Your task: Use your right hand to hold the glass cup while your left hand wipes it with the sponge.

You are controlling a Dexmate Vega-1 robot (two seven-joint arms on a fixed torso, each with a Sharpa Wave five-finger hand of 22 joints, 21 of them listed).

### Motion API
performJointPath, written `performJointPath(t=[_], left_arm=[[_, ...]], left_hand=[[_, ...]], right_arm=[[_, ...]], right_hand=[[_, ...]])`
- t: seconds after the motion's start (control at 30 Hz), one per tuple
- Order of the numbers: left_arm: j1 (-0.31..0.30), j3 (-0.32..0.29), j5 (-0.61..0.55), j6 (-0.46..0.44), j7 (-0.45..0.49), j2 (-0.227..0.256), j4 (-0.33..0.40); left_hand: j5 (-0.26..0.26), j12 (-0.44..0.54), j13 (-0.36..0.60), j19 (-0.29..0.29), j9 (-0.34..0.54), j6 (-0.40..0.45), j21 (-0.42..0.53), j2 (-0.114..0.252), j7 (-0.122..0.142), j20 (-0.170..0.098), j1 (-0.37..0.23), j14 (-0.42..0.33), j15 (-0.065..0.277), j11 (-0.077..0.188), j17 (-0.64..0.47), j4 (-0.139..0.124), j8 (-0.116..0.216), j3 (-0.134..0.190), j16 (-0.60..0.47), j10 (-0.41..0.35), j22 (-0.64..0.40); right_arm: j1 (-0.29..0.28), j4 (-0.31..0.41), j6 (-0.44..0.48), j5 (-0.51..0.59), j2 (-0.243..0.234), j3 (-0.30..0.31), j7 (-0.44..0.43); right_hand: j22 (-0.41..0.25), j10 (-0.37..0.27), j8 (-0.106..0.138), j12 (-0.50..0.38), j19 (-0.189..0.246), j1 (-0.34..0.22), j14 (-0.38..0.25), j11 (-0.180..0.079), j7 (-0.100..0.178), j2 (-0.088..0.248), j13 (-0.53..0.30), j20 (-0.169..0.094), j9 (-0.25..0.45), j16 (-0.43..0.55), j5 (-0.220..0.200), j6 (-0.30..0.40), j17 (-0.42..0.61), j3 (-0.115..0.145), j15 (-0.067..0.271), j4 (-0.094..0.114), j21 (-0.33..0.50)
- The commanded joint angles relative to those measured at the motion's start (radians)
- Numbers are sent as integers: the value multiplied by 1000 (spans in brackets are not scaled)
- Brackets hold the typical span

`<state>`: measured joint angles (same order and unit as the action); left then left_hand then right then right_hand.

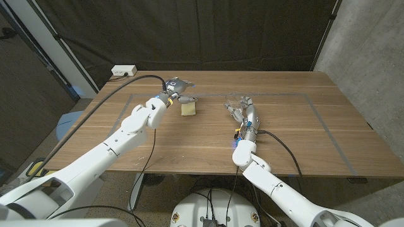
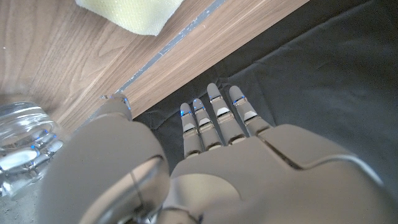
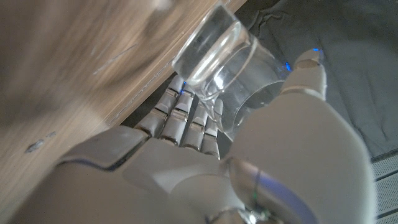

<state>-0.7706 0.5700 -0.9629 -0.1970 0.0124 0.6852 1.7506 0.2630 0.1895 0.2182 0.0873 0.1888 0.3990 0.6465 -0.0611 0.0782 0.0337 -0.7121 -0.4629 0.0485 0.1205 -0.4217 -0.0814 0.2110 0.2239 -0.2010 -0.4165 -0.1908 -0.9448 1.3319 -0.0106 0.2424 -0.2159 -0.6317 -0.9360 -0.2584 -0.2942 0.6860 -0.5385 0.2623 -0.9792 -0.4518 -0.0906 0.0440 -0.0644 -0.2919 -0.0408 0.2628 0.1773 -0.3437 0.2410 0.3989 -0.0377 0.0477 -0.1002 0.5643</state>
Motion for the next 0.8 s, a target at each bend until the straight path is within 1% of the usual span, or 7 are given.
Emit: performJointPath(t=[0.03,0.17,0.23,0.33,0.47,0.63,0.8], left_arm=[[5,-5,23,31,31,2,-16],[7,-4,26,34,37,2,-20],[7,-6,31,36,38,3,-21],[5,-10,37,38,41,6,-22],[1,-15,42,42,49,12,-23],[-7,-24,55,48,58,21,-25],[-18,-40,74,57,76,30,-26]], left_hand=[[10,8,2,8,2,11,-7,-1,1,-1,-7,-10,105,4,1,2,4,5,-9,-6,0],[11,9,1,8,2,12,-7,0,-1,-2,-9,-11,106,5,4,3,5,6,-9,-9,0],[11,9,1,8,2,11,-8,1,0,-1,-9,-11,106,5,5,3,4,6,-9,-9,0],[12,8,0,7,2,6,-9,1,-1,-1,-10,-10,105,5,7,3,2,6,-9,-7,0],[12,8,-1,6,2,6,-10,2,0,-1,-11,-8,104,4,9,3,1,6,-8,-6,0],[13,7,-1,4,2,4,-11,3,0,0,-11,-7,103,5,11,3,0,6,-8,-5,0],[13,5,-2,2,2,-4,-13,4,3,-1,-11,-3,100,3,14,3,-3,5,-7,0,0]], right_arm=[[-21,94,121,-5,-48,-8,99],[-21,131,142,-4,-81,-12,149],[-20,154,150,-7,-101,-12,180],[-19,183,154,-11,-124,-9,211],[-20,213,156,-13,-140,0,222],[-24,247,136,-29,-167,15,248],[-28,258,72,-30,-185,28,235]], right_hand=[[23,181,-144,110,-117,-14,159,59,-14,95,50,34,-56,1,-28,-217,-38,-25,21,27,-32],[46,301,-257,184,-225,50,298,106,-58,67,76,75,-76,1,-42,-374,-72,-71,-28,53,-79],[54,369,-301,224,-264,96,371,125,-59,46,84,87,-77,3,-43,-421,-92,-104,-52,72,-103],[61,417,-346,254,-316,143,442,142,-54,27,88,106,-77,0,-42,-475,-111,-138,-66,92,-134],[63,449,-371,273,-342,176,489,159,-46,14,91,133,-76,-1,-39,-498,-125,-163,-84,106,-153],[66,536,-423,313,-420,231,583,192,-46,3,92,180,-73,-1,-37,-557,-147,-205,-115,134,-202],[66,528,-427,310,-423,260,604,197,-56,0,91,180,-71,5,-37,-544,-155,-223,-123,148,-210]])
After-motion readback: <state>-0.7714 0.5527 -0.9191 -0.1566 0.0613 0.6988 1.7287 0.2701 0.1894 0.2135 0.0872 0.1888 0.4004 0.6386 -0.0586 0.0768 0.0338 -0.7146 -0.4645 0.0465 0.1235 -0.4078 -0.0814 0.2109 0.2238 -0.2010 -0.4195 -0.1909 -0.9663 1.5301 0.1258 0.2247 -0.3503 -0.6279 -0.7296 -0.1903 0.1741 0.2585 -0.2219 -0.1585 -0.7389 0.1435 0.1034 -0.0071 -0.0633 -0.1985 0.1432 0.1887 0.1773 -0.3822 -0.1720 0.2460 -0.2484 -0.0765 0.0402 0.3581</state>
